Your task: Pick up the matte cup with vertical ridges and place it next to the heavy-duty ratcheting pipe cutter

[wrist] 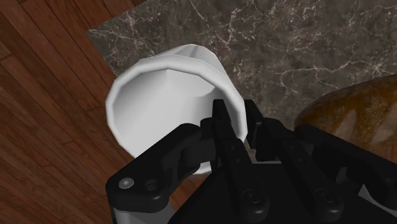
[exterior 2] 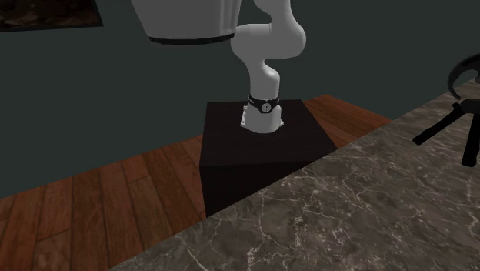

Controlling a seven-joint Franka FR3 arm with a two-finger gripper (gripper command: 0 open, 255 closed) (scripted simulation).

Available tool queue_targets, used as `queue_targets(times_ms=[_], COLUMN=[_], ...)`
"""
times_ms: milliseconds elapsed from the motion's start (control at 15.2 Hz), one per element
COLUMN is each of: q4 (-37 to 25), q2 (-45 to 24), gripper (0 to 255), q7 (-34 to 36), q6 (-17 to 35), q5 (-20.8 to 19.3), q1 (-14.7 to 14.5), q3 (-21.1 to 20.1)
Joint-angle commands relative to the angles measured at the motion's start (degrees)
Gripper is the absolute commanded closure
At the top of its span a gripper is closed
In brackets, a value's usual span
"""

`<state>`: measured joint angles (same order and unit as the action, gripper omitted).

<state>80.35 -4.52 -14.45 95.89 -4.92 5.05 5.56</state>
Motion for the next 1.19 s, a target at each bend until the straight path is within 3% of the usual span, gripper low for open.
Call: queue_targets(times_ms=[0, 528, 1122], q4=[1.39, 8.83, 11.07], q2=[1.49, 7.87, 10.25], gripper=[255, 255, 255], q7=[1.92, 12.69, 25.02], q6=[-0.27, -0.44, -2.40], q5=[-0.55, -2.68, -3.86], q1=[-1.09, -6.46, -12.08], q3=[-0.86, -6.23, -13.07])
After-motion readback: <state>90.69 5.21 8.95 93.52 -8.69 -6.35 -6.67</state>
